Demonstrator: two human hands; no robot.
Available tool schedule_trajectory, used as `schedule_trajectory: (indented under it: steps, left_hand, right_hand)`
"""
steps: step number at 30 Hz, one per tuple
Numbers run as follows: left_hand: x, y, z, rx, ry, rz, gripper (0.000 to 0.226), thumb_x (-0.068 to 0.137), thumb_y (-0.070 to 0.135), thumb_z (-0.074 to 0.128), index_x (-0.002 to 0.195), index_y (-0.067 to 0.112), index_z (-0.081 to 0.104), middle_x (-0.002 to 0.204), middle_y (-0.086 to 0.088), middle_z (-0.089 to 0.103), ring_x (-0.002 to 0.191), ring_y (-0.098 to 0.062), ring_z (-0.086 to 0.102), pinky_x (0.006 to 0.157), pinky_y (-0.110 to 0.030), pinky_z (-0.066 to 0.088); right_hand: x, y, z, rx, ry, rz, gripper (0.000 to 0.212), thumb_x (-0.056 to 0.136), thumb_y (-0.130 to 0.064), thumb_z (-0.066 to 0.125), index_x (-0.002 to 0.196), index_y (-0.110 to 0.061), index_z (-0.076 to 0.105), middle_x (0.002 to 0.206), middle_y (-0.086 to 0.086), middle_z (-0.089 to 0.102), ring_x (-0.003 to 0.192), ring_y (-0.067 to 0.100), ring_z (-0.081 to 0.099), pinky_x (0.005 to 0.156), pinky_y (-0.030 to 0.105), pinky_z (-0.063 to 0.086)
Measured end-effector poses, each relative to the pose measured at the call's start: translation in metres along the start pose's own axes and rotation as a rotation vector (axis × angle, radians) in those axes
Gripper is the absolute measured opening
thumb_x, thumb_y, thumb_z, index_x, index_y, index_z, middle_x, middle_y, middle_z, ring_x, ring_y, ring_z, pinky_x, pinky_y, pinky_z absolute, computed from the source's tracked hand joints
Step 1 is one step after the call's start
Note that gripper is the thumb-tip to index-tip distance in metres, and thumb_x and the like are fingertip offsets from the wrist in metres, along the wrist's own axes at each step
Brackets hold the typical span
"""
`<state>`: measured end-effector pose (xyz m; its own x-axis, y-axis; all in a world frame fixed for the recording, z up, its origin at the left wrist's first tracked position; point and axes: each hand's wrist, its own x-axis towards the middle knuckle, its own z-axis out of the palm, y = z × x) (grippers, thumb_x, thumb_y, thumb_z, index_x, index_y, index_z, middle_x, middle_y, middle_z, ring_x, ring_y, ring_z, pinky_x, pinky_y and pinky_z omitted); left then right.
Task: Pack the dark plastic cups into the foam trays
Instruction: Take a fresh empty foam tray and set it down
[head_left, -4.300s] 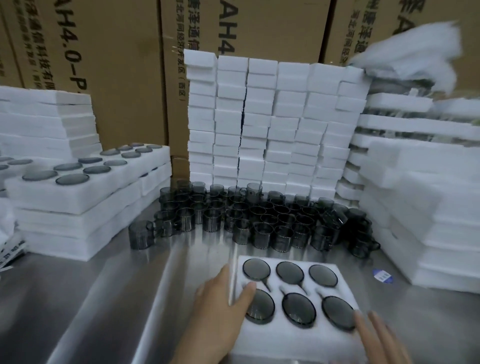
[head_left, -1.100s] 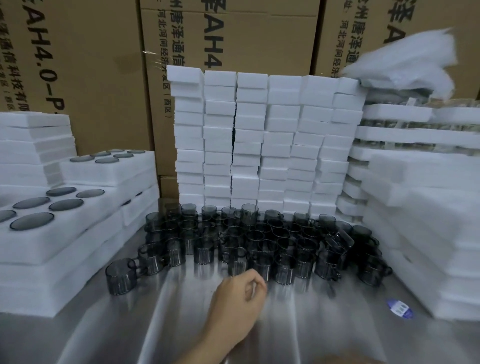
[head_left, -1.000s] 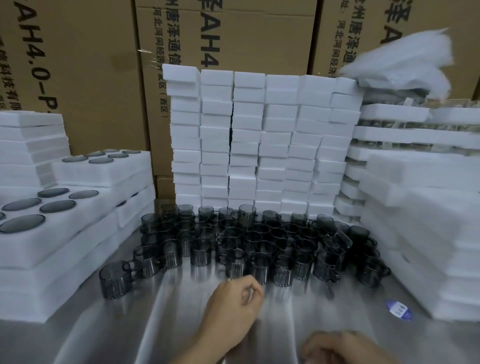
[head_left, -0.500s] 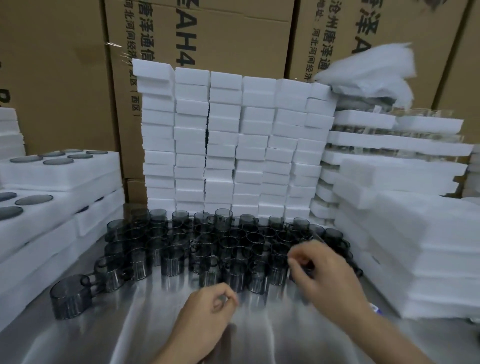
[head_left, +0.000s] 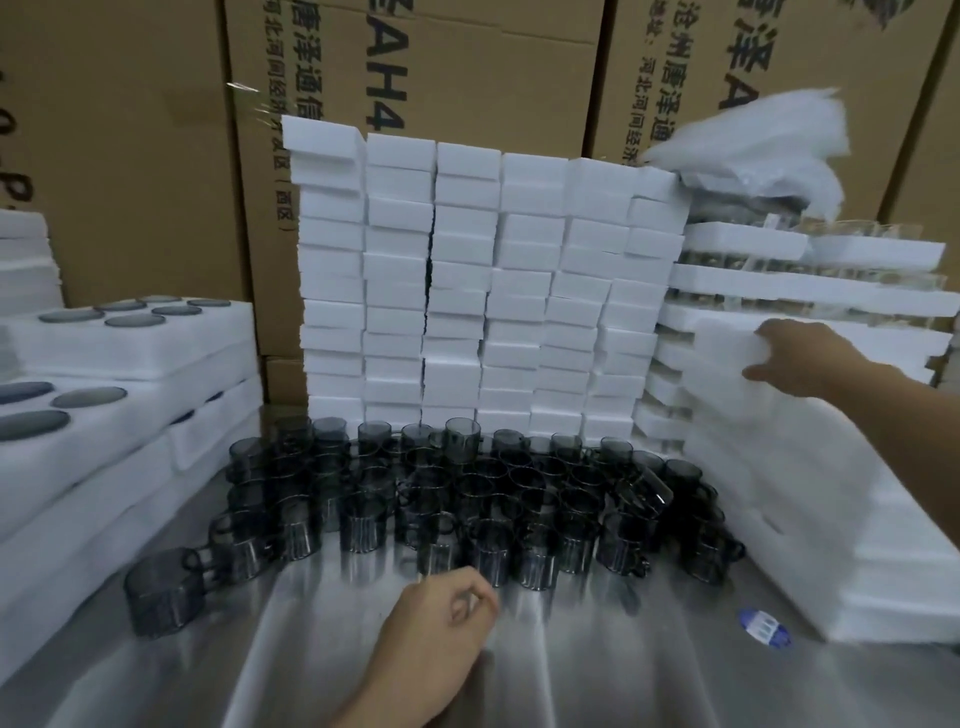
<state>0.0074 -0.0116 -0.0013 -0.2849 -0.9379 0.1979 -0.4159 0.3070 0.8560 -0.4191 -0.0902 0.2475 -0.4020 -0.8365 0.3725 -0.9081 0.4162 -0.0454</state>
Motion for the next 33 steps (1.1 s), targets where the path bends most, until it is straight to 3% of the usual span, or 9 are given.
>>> schedule_trajectory:
  steps: [8,13,17,19,20,23,26,29,33]
  left_hand:
    - [0.001,0.0,-0.007,-0.236,0.193,0.001,0.031,0.103,0.014,0.065,0.083,0.036,0.075,0.056,-0.004,0.057,0.048,-0.008,0.039,0.051,-0.024,0.029]
    - [0.01,-0.007,-0.019,-0.335,0.458,-0.018,0.029,0.102,0.007,0.066,0.082,0.026,0.076,0.075,-0.015,0.072,0.065,-0.019,0.055,0.058,-0.028,0.035]
    - [0.012,-0.013,-0.029,-0.373,0.588,-0.063,0.029,0.103,0.006,0.063,0.084,0.025,0.076,0.073,-0.014,0.07,0.055,-0.015,0.049,0.053,-0.028,0.034]
    - [0.012,-0.015,-0.032,-0.385,0.607,-0.075,0.027,0.103,0.005,0.063,0.085,0.021,0.077,0.077,-0.013,0.07,0.061,-0.018,0.051,0.055,-0.029,0.037]
    - [0.012,-0.015,-0.034,-0.389,0.617,-0.079,0.027,0.103,0.006,0.063,0.085,0.02,0.077,0.078,-0.009,0.071,0.063,-0.018,0.054,0.057,-0.03,0.039]
    - [0.009,-0.014,-0.037,-0.395,0.598,-0.066,0.026,0.102,0.006,0.064,0.085,0.019,0.078,0.071,0.005,0.073,0.057,-0.002,0.057,0.062,-0.032,0.042]
    - [0.008,-0.012,-0.035,-0.362,0.504,-0.032,0.028,0.102,0.008,0.063,0.082,0.021,0.079,0.074,0.004,0.073,0.064,-0.007,0.061,0.067,-0.033,0.046]
    - [0.009,-0.013,-0.031,-0.28,0.42,0.033,0.03,0.101,0.005,0.065,0.081,0.022,0.079,0.078,-0.005,0.072,0.069,-0.014,0.061,0.066,-0.024,0.044]
    - [0.013,-0.016,-0.03,-0.255,0.4,0.033,0.032,0.101,0.005,0.065,0.079,0.023,0.079,0.074,0.002,0.072,0.059,-0.004,0.052,0.057,-0.018,0.038]
  right_hand:
    - [-0.095,-0.088,-0.058,-0.009,0.214,-0.381,0.066,0.091,-0.057,0.074,0.141,-0.016,0.06,0.122,0.013,0.075,0.103,0.038,0.069,0.09,0.043,0.051]
    - [-0.251,-0.133,-0.038,-0.002,0.147,-0.684,0.081,0.074,-0.091,0.045,0.135,-0.039,0.058,0.107,-0.006,0.076,0.097,0.026,0.067,0.074,0.035,0.044]
    - [-0.334,-0.163,0.018,-0.048,-0.089,-0.883,0.061,0.077,-0.082,0.054,0.108,-0.034,0.072,0.086,-0.006,0.074,0.082,0.018,0.068,0.069,0.033,0.033]
    - [-0.355,-0.18,0.041,-0.049,-0.228,-0.87,0.042,0.054,-0.073,0.077,0.074,-0.036,0.077,0.057,-0.012,0.065,0.053,0.007,0.062,0.057,0.02,0.046]
    - [-0.356,-0.181,0.046,0.04,-0.266,-0.851,0.04,0.05,-0.068,0.084,0.074,-0.037,0.078,0.06,-0.014,0.067,0.055,0.005,0.063,0.061,0.018,0.051]
    - [-0.347,-0.176,0.057,0.47,-0.32,-0.797,0.065,0.077,-0.092,0.056,0.13,-0.055,0.061,0.122,-0.03,0.066,0.109,-0.01,0.059,0.094,0.016,0.046]
    - [-0.31,-0.143,0.057,0.731,-0.162,-0.609,0.055,0.085,-0.09,0.048,0.122,-0.054,0.064,0.123,-0.039,0.06,0.118,-0.014,0.054,0.087,0.006,0.043]
    - [-0.276,-0.103,0.077,0.747,-0.15,-0.364,0.027,0.093,-0.064,0.064,0.111,-0.045,0.069,0.111,-0.024,0.069,0.107,-0.003,0.063,0.094,0.024,0.051]
    - [-0.271,-0.073,0.11,0.685,-0.323,-0.151,0.033,0.087,-0.072,0.067,0.088,-0.039,0.065,0.082,-0.012,0.071,0.073,0.002,0.064,0.077,0.03,0.055]
